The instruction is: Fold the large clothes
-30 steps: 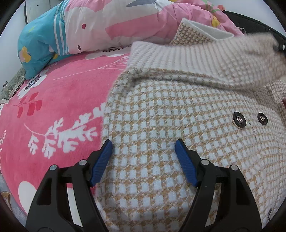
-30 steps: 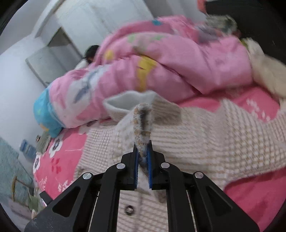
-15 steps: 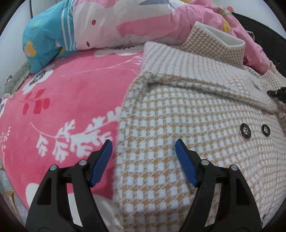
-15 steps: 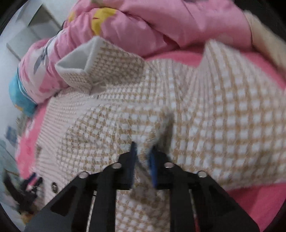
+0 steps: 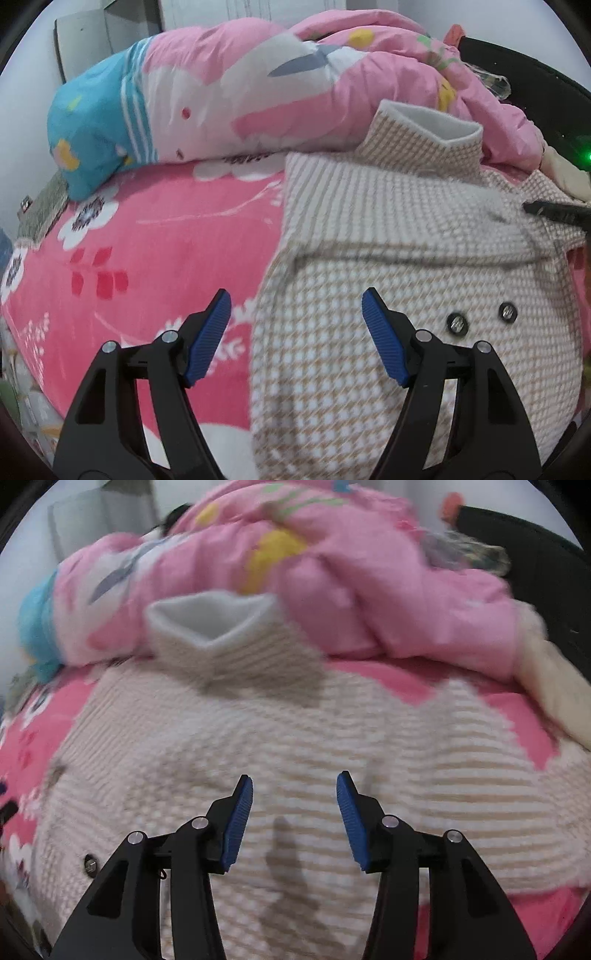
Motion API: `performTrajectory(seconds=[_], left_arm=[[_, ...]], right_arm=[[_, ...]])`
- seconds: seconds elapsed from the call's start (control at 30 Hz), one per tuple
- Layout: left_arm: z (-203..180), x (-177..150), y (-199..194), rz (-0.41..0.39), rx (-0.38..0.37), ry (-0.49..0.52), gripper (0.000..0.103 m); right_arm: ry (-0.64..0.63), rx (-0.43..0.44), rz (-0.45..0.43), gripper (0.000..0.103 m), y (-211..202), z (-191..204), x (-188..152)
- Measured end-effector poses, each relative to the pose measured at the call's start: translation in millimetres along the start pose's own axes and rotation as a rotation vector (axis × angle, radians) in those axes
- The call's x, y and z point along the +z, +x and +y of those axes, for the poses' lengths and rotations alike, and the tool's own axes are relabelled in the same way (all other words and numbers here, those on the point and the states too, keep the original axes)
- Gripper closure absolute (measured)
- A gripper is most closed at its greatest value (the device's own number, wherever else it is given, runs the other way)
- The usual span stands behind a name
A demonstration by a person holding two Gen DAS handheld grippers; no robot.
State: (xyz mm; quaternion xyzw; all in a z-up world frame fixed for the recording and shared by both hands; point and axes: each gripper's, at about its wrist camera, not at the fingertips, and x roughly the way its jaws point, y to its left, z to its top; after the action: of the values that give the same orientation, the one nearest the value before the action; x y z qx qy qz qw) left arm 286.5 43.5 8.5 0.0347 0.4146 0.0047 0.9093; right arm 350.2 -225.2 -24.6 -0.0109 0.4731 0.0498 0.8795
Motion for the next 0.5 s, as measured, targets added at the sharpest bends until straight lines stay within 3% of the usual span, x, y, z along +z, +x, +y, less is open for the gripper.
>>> performTrajectory(seconds=[0.07, 0.17, 0.27, 0.33, 0.43, 0.5], left_arm=[[-13, 9, 6, 0.003, -0.026, 0.016, 0.032], [-30, 19, 26, 0.036, -0.045, 0.024, 0.029], [-47, 29, 42, 0.047, -0.046, 0.043, 0.029], [-59, 36, 49, 0.042, -0.06, 0.05, 0.028], [-79, 46, 64, 0.033, -0.066, 0.075, 0.027], [-91, 49, 76, 0.041, -0.067, 0.091, 0.027]], right_arm=[[-0.012, 0.0, 0.076, 0.051, 32, 6, -10], [-0.036, -0.007, 0.062, 0.05, 38, 5, -17], [0.01, 0.044, 0.052, 0.049, -5, -8, -22], [0.058, 0.082, -0.006, 0.04, -41, -31, -28], [0.151, 0.07, -0.083, 0.034, -90, -77, -39], [0.249, -0.006, -0.131, 0.034, -126, -132, -51]])
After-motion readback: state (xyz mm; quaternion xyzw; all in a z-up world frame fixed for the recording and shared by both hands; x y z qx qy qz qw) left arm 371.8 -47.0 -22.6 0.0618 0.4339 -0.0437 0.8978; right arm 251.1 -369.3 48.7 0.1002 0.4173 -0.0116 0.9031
